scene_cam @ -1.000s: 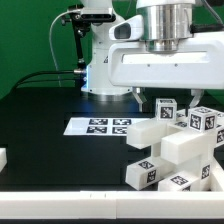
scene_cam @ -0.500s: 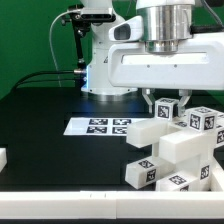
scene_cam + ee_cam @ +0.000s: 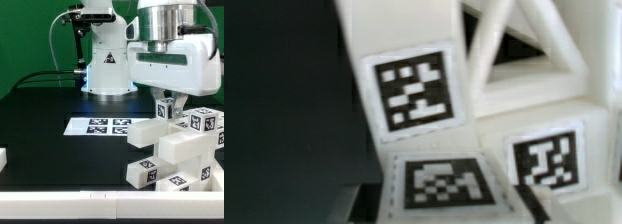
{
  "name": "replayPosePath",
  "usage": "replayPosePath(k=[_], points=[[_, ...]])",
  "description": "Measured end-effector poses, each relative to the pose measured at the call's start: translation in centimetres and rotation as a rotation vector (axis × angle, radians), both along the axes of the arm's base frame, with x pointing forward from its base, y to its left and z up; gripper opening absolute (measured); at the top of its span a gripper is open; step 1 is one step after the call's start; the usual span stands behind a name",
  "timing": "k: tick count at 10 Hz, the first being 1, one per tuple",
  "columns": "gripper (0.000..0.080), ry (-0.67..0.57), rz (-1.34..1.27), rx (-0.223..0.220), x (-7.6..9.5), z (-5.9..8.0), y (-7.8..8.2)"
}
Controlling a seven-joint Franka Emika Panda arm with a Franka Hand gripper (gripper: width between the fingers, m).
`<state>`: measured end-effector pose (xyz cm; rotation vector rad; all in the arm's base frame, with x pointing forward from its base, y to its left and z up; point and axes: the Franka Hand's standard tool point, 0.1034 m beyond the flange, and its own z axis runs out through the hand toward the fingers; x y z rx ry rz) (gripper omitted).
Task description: Assemble chair
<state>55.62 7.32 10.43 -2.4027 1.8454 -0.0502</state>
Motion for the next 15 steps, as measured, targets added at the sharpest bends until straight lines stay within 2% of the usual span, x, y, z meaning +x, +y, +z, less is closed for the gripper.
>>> replayPosePath(k=[2, 4, 6, 7, 8, 9, 10, 11, 12, 15], points=[[0.0264, -0.002, -0.269, 0.044, 0.09, -0.03, 0.25], [0.0264, 0.007, -0.407, 0.067, 0.09, -0.02, 0.53], [0.0264, 0.006, -0.386, 0.065, 0.06, -0.02, 0.67], [0.0350, 0.003, -0.346, 0.061, 0.06, -0.03, 0.67], [0.0350, -0.005, -0.254, 0.052, 0.09, 0.06, 0.67], [0.0535, -0.021, -0.091, 0.034, 0.20, 0.24, 0.50], [0.0614, -0.039, 0.108, 0.013, 0.29, 0.39, 0.41], [0.0614, -0.048, 0.239, -0.002, 0.27, 0.35, 0.40], [0.0642, -0.052, 0.289, -0.007, 0.26, 0.31, 0.39], [0.0648, -0.065, 0.470, -0.029, 0.26, 0.30, 0.39]])
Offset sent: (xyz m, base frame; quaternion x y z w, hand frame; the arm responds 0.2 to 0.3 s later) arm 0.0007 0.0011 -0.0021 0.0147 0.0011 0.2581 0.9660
